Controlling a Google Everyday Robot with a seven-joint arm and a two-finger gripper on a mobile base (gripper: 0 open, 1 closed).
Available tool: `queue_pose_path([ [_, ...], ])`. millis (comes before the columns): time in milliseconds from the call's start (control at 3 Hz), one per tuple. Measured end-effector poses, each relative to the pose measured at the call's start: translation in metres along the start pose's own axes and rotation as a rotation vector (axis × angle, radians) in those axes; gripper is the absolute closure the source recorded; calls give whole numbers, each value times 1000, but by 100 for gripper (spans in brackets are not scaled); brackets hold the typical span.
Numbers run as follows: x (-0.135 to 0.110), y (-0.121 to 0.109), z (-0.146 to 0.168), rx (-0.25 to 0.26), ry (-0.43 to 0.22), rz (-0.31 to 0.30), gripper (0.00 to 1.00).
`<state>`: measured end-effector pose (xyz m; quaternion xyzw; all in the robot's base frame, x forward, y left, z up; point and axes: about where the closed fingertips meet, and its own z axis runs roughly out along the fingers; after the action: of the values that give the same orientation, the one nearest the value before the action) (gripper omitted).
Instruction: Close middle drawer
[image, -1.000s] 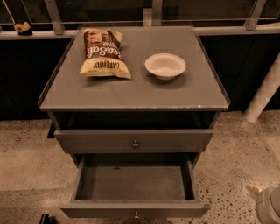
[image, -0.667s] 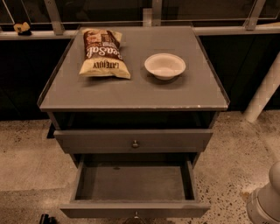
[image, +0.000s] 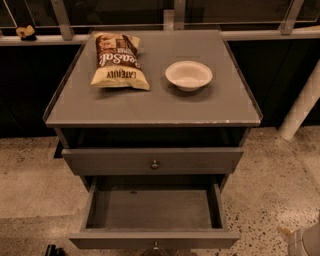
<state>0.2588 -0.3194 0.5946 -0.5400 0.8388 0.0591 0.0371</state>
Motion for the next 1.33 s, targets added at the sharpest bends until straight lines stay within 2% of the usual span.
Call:
queue_pose_path([
  [333,5,16,20,51,-21,-52,0],
  [667,3,21,50,53,-16,-110,0],
  [1000,-1,14,84,30,11,-140,0],
  [1333,-2,0,122,-21,39,-116,0],
])
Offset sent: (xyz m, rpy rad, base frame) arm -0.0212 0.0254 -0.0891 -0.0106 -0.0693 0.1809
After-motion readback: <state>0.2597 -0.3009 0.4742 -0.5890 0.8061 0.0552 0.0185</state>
